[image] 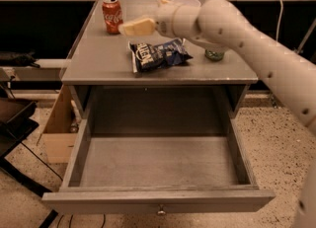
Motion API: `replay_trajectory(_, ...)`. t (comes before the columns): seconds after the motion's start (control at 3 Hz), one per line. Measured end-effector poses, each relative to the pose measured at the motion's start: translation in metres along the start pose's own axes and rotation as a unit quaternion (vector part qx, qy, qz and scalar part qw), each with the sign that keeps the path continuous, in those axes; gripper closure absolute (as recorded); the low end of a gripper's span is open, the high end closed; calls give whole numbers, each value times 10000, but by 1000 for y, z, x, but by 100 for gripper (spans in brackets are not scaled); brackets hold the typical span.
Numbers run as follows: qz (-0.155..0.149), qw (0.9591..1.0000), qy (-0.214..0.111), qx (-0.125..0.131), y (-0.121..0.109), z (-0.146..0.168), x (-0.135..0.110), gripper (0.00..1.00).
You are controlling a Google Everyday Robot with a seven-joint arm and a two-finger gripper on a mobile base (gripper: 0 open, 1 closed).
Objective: Place coke can into top drawer
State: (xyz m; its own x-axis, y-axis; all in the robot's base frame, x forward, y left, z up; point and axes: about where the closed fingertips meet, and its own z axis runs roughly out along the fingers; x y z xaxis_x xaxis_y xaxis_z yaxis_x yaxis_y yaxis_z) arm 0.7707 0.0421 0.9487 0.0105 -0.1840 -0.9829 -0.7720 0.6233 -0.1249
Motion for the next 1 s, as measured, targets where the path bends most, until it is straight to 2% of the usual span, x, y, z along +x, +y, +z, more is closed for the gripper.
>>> replay_trajectory(0.33,225,9981,-43,572,-15,52,-16,0)
replay_trajectory(0.67,441,9956,-39,827,-16,98,-28,0)
replay_trajectory(1.0,531,9916,62,1178,-46,117,-22,0)
